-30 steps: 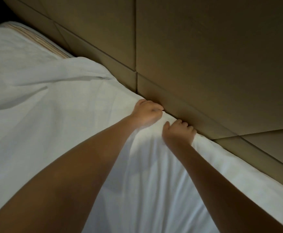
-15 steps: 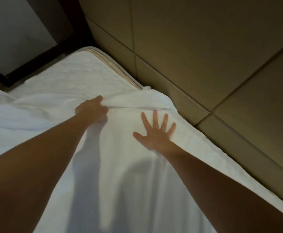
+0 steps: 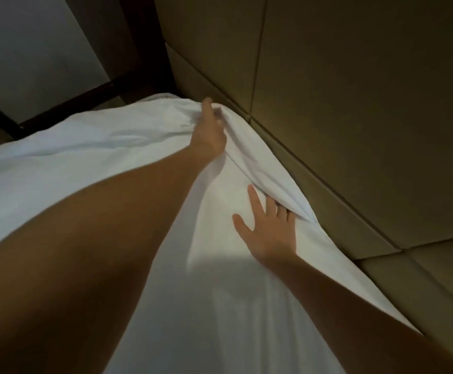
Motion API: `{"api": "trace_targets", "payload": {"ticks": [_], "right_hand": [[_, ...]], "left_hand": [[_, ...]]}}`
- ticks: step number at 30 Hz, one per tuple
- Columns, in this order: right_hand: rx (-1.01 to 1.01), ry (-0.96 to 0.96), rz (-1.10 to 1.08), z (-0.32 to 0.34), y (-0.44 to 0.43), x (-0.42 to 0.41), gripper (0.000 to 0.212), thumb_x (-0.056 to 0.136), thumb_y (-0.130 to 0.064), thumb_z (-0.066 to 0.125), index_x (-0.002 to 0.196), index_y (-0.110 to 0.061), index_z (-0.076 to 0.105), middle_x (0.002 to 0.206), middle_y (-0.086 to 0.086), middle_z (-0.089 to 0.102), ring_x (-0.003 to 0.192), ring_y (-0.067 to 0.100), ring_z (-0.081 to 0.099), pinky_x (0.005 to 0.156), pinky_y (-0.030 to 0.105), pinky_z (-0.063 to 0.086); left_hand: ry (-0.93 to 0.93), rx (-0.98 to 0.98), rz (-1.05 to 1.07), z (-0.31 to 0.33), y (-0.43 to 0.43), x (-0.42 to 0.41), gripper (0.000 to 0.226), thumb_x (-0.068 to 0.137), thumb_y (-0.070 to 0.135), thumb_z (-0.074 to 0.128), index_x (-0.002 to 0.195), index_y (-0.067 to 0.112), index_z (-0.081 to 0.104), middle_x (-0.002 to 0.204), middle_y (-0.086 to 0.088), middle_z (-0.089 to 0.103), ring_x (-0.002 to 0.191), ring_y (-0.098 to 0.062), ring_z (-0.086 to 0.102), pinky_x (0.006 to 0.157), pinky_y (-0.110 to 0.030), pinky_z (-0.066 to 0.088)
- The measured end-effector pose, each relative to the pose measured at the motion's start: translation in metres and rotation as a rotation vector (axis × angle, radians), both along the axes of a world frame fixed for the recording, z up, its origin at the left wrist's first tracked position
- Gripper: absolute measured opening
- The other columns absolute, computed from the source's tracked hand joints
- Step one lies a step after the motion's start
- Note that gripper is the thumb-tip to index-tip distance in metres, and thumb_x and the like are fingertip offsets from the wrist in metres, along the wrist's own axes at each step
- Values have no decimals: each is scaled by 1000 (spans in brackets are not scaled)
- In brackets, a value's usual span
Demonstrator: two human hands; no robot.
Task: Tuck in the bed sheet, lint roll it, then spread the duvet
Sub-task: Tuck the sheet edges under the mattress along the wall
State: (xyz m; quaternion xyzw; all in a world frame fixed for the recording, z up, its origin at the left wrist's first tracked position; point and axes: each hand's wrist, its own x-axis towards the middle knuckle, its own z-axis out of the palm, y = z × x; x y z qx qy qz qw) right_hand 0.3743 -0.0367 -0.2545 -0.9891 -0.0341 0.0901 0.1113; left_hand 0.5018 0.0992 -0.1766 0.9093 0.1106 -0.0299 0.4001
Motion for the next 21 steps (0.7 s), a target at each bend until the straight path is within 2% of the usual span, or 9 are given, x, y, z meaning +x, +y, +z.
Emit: {"api": "trace_targets", "payload": {"ticks": [2, 3, 5, 7, 9, 11, 16, 18, 21], "right_hand": [[18, -175, -19, -18, 1, 0, 71, 85, -62, 24, 145, -27, 33, 132, 13, 53, 114, 37, 53, 98, 51, 39], [37, -229, -24, -26, 3, 1, 66, 86, -59, 31, 140, -24, 43, 122, 14, 60, 104, 38, 59, 92, 52, 43], [7, -333, -50, -35, 4, 1, 58, 87, -53, 37, 133, -21, 54, 106, 15, 65, 86, 37, 61, 82, 48, 48], [-50, -385, -38, -37, 3, 3, 56, 87, -52, 40, 129, -20, 58, 101, 15, 65, 78, 35, 60, 77, 45, 47], [-76, -387, -9, -38, 2, 2, 55, 86, -50, 43, 127, -18, 60, 103, 15, 65, 81, 34, 60, 77, 44, 46], [-43, -383, -17, -36, 3, 0, 53, 85, -44, 42, 123, -13, 62, 108, 17, 65, 86, 35, 61, 81, 45, 45], [10, -406, -142, -29, 2, -3, 49, 86, -31, 38, 118, -3, 63, 128, 16, 58, 111, 34, 58, 98, 47, 36], [25, -332, -206, -23, 3, -5, 50, 84, -31, 40, 115, 0, 64, 127, 17, 58, 112, 35, 58, 99, 47, 36], [27, -185, -205, -17, 4, 5, 54, 83, -34, 39, 112, 3, 65, 109, 21, 65, 97, 38, 62, 88, 44, 46]], "left_hand": [[50, 28, -106, -29, 4, -10, 68, 100, 18, 39, 149, 14, -7, 151, -14, 27, 132, -27, 39, 106, -30, 29], [65, 158, -130, -41, 4, -17, 70, 100, 25, 38, 149, 16, -11, 155, -9, 20, 136, -23, 33, 111, -32, 24], [38, 477, -147, -56, -4, -42, 62, 101, 35, 30, 150, 18, -5, 157, -3, 12, 143, -19, 18, 117, -34, 11], [6, 640, -272, -59, -21, -70, 55, 101, 36, 22, 150, 19, 5, 157, -2, 12, 145, -19, 11, 118, -39, 4], [37, 792, -486, -62, -31, -80, 56, 100, 39, 16, 151, 22, 0, 159, 2, 5, 146, -18, 2, 117, -47, -1], [104, 824, -574, -63, -34, -61, 54, 100, 38, 12, 151, 23, 2, 159, 4, 4, 146, -16, 0, 115, -48, -5], [263, 830, -598, -65, -68, -22, 44, 99, 33, 27, 137, 16, 43, 150, -6, 32, 142, -24, 18, 114, -49, -1], [290, 887, -614, -67, -78, -18, 44, 98, 35, 32, 132, 14, 50, 146, -8, 39, 139, -25, 25, 115, -46, 4], [298, 1012, -674, -67, -80, -16, 54, 98, 46, 25, 131, 13, 52, 140, -10, 47, 137, -24, 31, 115, -40, 12]]}}
